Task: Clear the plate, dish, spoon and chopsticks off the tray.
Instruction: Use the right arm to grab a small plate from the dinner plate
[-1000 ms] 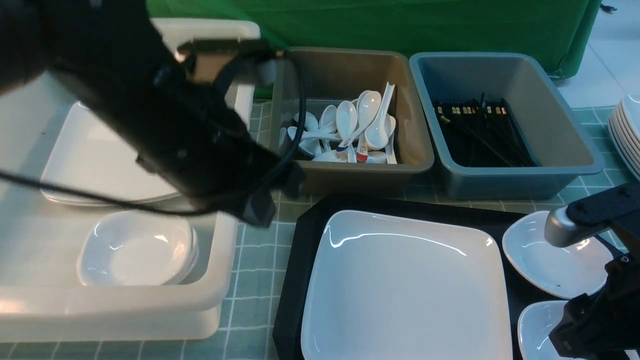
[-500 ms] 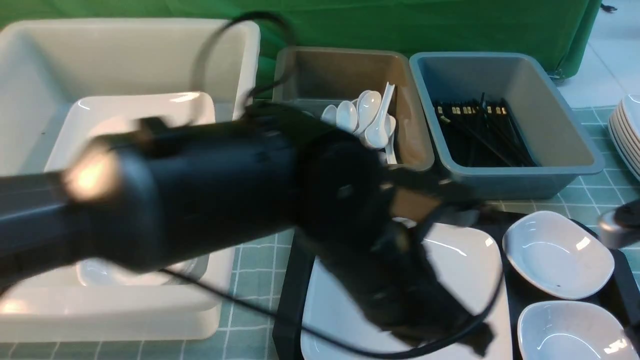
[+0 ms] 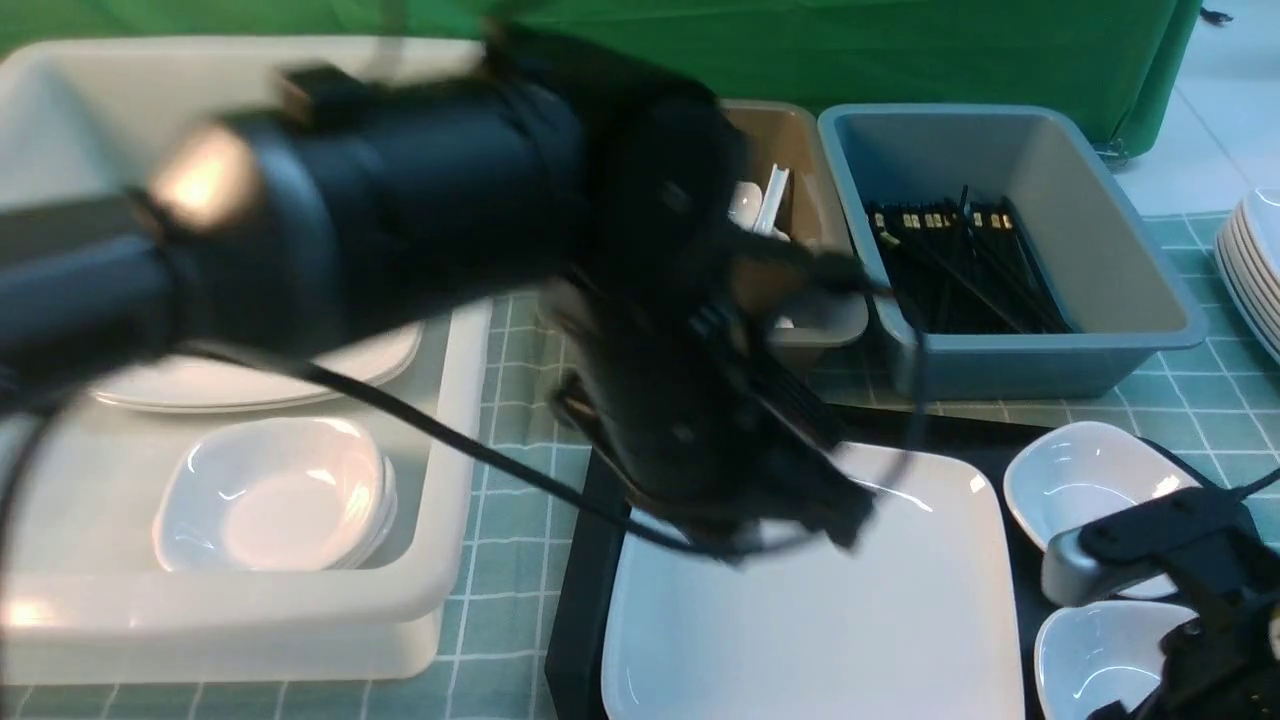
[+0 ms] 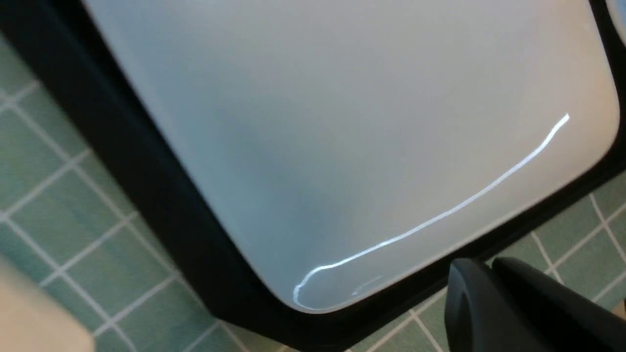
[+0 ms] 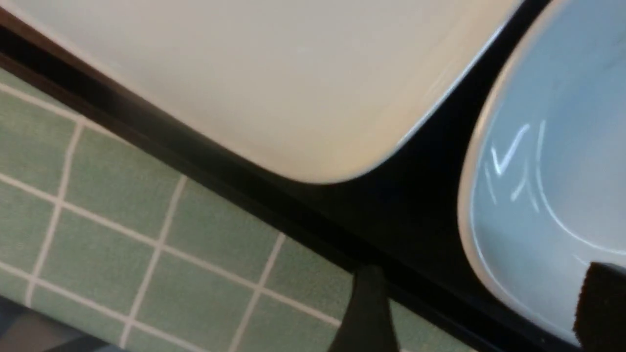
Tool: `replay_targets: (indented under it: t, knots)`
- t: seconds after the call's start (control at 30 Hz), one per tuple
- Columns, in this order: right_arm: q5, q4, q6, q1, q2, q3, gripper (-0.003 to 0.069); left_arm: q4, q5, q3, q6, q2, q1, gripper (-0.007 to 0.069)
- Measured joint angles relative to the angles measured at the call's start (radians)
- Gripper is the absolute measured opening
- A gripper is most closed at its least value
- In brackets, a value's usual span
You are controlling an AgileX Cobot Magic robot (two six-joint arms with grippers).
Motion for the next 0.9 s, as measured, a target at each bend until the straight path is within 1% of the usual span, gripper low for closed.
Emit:
replay_targets:
  t: [0.1,0.13,0.2,0.27,0.33,0.37,0.43,0.5,0.53,0.57,0.67,0.73,0.8,0.83,0.9]
  knots:
    - [-0.034,-0.009,-0.01,0.021,0.044,0.0,0.0561,-0.001,0.0,0.02,-0.006,-0.054,0.06,0.0011]
    - [-0.057,-0.03,-0.004,0.037,0.073,0.0,0.0561,-0.001,0.001,0.038,-0.008,-0.081,0.095,0.0011]
    - [-0.073,-0.079,0.037,0.053,0.11,0.0,0.0562,-0.001,0.002,0.069,-0.009,-0.128,0.142,0.0011]
    - [-0.08,-0.156,0.106,0.065,0.156,0.0,0.0559,-0.001,0.003,0.098,-0.009,-0.177,0.187,0.0011]
    - [-0.083,-0.197,0.156,0.066,0.185,0.0,0.0547,0.002,0.004,0.128,-0.009,-0.225,0.228,0.0011]
    - [-0.085,-0.218,0.172,0.066,0.208,0.0,0.0518,0.002,0.004,0.141,-0.009,-0.253,0.252,0.0011]
    - [-0.087,-0.222,0.179,0.066,0.217,0.0,0.0489,0.002,0.004,0.152,-0.009,-0.277,0.271,0.0011]
    - [-0.095,-0.232,0.189,0.068,0.228,0.0,0.0306,0.002,0.006,0.175,-0.008,-0.336,0.317,0.0011]
    - [-0.104,-0.235,0.188,0.071,0.225,-0.004,0.0258,0.004,0.008,0.18,-0.008,-0.354,0.334,0.0011]
    - [-0.107,-0.239,0.188,0.075,0.22,-0.008,0.0243,0.005,0.009,0.182,-0.007,-0.368,0.347,0.0011]
    - [-0.102,-0.245,0.189,0.075,0.208,-0.01,0.0241,0.012,0.01,0.188,-0.001,-0.4,0.376,0.0011]
    - [-0.078,-0.243,0.194,0.075,0.178,-0.01,0.0237,0.028,0.014,0.191,0.007,-0.432,0.415,0.0011]
    - [-0.044,-0.239,0.203,0.075,0.133,-0.011,0.0208,0.041,0.021,0.191,0.01,-0.453,0.444,0.0011]
    - [-0.041,-0.238,0.203,0.075,0.122,-0.012,0.0205,0.048,0.02,0.191,0.01,-0.455,0.447,0.0011]
    - [0.02,-0.234,0.224,0.075,0.041,-0.037,0.0153,0.061,0.04,0.191,0.01,-0.472,0.498,0.0011]
